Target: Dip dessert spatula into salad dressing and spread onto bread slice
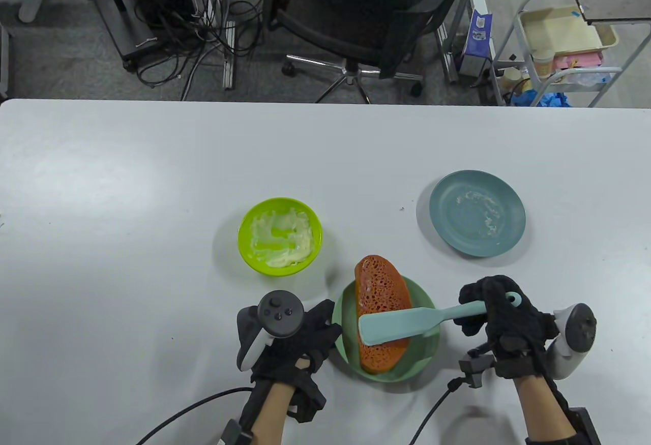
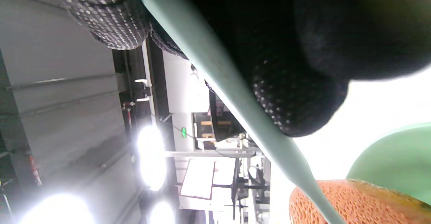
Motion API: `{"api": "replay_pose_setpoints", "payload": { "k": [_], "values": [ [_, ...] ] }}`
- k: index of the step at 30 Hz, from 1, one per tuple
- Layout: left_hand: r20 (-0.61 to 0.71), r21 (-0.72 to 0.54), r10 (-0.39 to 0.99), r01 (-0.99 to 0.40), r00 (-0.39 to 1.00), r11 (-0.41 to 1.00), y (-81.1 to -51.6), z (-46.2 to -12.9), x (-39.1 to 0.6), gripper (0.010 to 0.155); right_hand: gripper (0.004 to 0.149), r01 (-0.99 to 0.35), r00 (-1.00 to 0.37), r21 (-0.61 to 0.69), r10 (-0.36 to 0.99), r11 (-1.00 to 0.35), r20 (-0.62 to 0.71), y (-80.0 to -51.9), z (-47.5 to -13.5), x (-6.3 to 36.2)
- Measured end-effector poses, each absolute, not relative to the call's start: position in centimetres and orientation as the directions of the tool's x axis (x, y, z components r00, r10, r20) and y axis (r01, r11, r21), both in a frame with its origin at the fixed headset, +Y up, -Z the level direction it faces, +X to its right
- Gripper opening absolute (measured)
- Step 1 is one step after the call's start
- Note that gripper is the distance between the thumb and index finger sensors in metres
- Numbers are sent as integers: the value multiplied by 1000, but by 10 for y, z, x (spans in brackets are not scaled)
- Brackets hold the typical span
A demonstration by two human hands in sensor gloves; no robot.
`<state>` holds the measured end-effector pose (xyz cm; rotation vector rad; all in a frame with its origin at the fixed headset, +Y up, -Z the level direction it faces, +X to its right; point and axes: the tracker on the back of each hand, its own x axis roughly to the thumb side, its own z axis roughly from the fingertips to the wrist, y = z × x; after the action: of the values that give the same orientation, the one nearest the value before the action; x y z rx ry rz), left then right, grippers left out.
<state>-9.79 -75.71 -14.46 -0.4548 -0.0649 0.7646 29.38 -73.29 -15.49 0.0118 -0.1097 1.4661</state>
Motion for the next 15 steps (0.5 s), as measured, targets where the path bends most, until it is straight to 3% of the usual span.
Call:
{"api": "replay_pose_setpoints", "payload": {
  "k": [7,15],
  "values": [
    [-106,-420,681,-653,725,630,-757,-145,-98,56,40,-992,99,-65,991,105,94,-730,-159,310],
    [-106,-420,681,-653,725,630,-757,-145,-98,56,40,-979,95,-169,990,111,101,-728,-158,344]
  ]
}}
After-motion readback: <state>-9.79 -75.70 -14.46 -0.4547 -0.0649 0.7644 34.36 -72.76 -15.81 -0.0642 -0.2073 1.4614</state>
